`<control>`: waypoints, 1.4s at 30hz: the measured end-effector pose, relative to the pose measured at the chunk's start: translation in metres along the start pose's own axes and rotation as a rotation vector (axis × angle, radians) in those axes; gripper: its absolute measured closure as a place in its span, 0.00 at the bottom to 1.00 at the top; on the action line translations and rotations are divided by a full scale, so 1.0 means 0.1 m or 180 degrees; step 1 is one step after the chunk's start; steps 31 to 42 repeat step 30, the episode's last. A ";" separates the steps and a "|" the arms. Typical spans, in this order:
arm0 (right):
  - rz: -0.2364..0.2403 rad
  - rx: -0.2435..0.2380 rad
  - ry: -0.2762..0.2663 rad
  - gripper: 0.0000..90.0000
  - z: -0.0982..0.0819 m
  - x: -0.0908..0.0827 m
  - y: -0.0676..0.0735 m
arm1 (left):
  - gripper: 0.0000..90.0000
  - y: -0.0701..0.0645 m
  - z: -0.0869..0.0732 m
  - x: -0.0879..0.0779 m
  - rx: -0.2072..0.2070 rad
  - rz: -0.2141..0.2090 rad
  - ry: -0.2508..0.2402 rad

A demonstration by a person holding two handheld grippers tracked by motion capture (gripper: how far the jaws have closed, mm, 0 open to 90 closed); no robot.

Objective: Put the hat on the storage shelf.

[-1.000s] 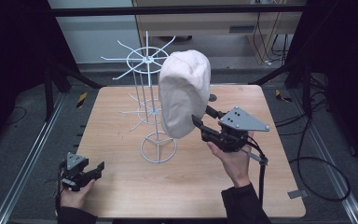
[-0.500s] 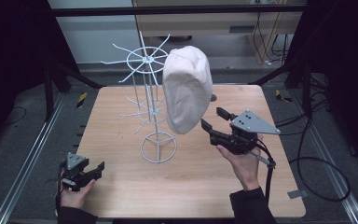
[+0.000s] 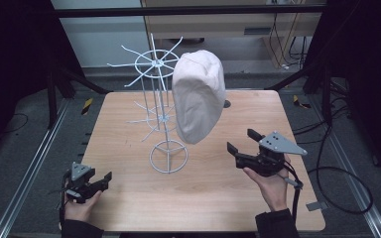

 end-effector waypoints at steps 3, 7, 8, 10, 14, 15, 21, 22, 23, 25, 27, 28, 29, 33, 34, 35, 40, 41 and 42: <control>-0.0017 0.0020 0.0102 0.20 -0.16 0.00 -0.05 | 0.38 -0.01 0.00 0.00 0.0018 -0.0019 0.0006; -0.0058 -0.0004 0.0275 0.19 -0.37 0.01 -0.12 | 0.37 -0.02 0.01 0.00 0.0024 -0.0033 -0.0010; -0.0068 -0.0008 0.0318 0.19 -0.42 0.01 -0.14 | 0.37 -0.02 0.01 -0.01 0.0026 -0.0033 -0.0012; -0.0111 -0.0017 0.0406 0.18 -0.53 0.01 -0.18 | 0.37 -0.02 0.01 -0.01 0.0025 -0.0041 -0.0011; -0.0202 0.0002 0.0537 0.17 -0.72 0.01 -0.28 | 0.37 -0.04 0.01 -0.01 0.0033 -0.0074 -0.0009; -0.0233 -0.0019 0.0588 0.17 -0.78 0.01 -0.31 | 0.37 -0.04 0.01 0.00 0.0031 -0.0080 -0.0014; -0.0405 0.0002 0.0840 0.16 -1.12 0.01 -0.50 | 0.37 -0.05 0.01 -0.01 0.0029 -0.0103 -0.0020; -0.0451 -0.0002 0.0879 0.16 -1.17 0.02 -0.54 | 0.37 -0.05 0.00 0.00 0.0031 -0.0103 -0.0018; -0.0485 0.0003 0.0905 0.16 -1.21 0.02 -0.57 | 0.37 -0.05 0.00 0.00 0.0037 -0.0104 -0.0009; -0.0550 0.0013 0.0973 0.16 -1.29 0.03 -0.64 | 0.37 -0.05 0.00 0.00 0.0043 -0.0102 -0.0004; -0.0599 0.0024 0.1018 0.16 -1.36 0.02 -0.71 | 0.37 -0.05 0.00 0.00 0.0049 -0.0103 -0.0002; -0.0621 0.0037 0.1029 0.16 -1.38 0.02 -0.73 | 0.37 -0.05 0.00 0.00 0.0053 -0.0104 -0.0001; -0.0635 0.0046 0.1050 0.16 -1.41 0.01 -0.76 | 0.37 -0.05 0.00 0.01 0.0056 -0.0103 0.0000; -0.0654 0.0065 0.1069 0.16 -1.43 0.00 -0.78 | 0.37 -0.05 0.00 0.01 0.0058 -0.0105 0.0003; -0.0654 0.0065 0.1069 0.16 -1.43 0.00 -0.78 | 0.37 -0.05 0.00 0.01 0.0058 -0.0105 0.0003; -0.0654 0.0065 0.1069 0.16 -1.43 0.00 -0.78 | 0.37 -0.05 0.00 0.01 0.0058 -0.0105 0.0003; -0.0654 0.0065 0.1069 0.16 -1.43 0.00 -0.78 | 0.37 -0.05 0.00 0.01 0.0058 -0.0105 0.0003; -0.0654 0.0065 0.1069 0.16 -1.43 0.00 -0.78 | 0.37 -0.05 0.00 0.01 0.0058 -0.0105 0.0003; -0.0654 0.0065 0.1069 0.16 -1.43 0.00 -0.78 | 0.37 -0.05 0.00 0.01 0.0058 -0.0105 0.0003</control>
Point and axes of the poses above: each handheld gripper's, and its own axes: x roughly forward along the jaws, z roughly out of its top, y roughly to its left, the point moved 10 cm from there along x, roughly forward along the jaws, and after that the axes turned 7 degrees about -z, right-handed, at the moved point
